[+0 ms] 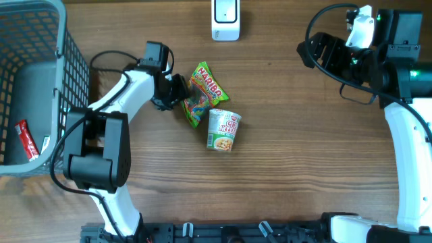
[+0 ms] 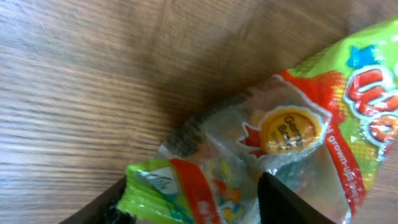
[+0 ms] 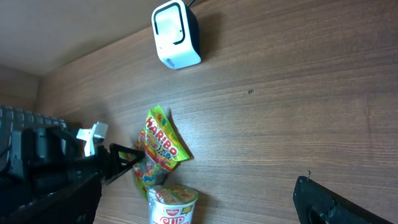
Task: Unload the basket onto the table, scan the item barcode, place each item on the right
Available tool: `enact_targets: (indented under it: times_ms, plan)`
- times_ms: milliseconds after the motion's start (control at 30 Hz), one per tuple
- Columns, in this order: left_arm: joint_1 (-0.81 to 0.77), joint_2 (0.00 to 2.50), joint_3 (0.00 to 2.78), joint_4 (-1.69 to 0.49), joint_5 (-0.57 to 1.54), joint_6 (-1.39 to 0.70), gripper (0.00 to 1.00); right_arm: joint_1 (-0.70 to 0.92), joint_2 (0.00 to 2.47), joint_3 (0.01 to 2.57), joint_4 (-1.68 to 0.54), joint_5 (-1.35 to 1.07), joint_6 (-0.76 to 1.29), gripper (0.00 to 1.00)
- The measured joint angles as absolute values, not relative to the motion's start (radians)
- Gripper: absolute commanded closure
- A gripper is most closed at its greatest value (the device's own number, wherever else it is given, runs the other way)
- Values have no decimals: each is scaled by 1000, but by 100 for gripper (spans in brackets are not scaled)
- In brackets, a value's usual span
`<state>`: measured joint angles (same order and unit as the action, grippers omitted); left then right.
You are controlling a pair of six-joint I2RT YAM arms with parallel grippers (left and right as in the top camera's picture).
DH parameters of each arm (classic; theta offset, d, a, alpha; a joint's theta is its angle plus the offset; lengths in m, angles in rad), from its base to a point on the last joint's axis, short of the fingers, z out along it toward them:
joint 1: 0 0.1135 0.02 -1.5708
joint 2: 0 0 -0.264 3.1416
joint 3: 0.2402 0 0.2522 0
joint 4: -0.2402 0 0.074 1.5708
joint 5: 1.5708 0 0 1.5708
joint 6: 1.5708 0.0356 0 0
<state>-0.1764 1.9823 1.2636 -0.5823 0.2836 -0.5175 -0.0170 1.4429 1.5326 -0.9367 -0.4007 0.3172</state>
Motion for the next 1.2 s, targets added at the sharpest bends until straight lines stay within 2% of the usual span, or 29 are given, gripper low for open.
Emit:
enact_targets:
  times_ms: [33,367,500,667,833,933,1200]
  plan:
    - [-176,1982,1252,-564,296,-524,96,-17,1443,1533,-937,-401,317,0]
    - [-175,1954,1224,-514,319,-526,96,-17,1443,1533,-937,-401,318,0]
    - [-175,1872,1221,-534,257,-521,96,-17,1443,1533,-937,-401,317,0]
    - [-177,1681,1231,-549,70,-452,96,-17,1443,1533,-937,-401,318,0]
    - [-221,1526,1256,-561,-270,-274,96,-17,1443,1533,-937,-401,317,0]
    - [-284,1526,1260,-572,-442,-186,96,-17,1443,1533,-937,-401,317,0]
    - [-450,1704,1260,-500,-687,-13,96,-17,1443,1533,-937,-401,317,0]
